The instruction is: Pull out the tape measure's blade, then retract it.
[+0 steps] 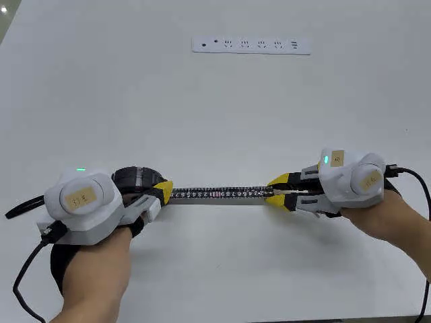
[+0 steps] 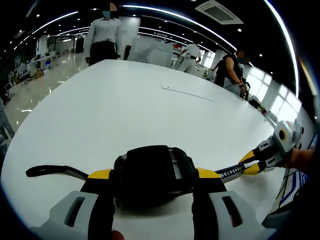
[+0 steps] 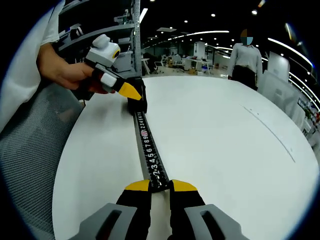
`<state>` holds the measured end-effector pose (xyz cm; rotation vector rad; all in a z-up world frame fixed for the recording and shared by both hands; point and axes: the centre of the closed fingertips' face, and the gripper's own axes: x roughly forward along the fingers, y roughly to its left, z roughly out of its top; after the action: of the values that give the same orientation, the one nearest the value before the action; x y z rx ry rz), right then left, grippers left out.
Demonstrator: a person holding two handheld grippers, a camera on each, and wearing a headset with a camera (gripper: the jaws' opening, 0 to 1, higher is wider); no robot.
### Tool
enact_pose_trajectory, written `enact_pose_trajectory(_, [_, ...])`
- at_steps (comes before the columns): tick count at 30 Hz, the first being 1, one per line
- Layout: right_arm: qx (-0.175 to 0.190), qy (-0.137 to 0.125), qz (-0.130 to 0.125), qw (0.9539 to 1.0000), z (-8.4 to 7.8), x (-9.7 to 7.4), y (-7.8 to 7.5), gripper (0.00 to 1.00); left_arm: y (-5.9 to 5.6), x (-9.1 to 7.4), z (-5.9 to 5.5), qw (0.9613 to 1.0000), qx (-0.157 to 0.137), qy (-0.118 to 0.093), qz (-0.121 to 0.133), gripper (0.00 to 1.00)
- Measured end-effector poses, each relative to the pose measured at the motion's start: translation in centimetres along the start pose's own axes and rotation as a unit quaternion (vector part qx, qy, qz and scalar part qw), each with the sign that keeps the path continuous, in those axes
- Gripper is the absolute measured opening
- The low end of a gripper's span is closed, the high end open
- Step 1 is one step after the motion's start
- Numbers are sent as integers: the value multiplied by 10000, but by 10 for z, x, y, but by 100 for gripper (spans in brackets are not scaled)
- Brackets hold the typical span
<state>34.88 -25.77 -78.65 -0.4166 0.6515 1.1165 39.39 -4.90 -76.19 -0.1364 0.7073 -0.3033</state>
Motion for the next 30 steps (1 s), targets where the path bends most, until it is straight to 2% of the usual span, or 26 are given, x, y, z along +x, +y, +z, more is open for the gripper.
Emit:
enact_pose_trajectory(17, [-45, -156, 174, 9997, 20, 26, 3, 10, -1, 0, 0, 10000, -47, 6, -17, 58])
enact_pose_trajectory(30, [-42, -302, 336, 9990, 38, 50, 13, 10, 0, 0, 0, 10000, -70, 12, -49, 58])
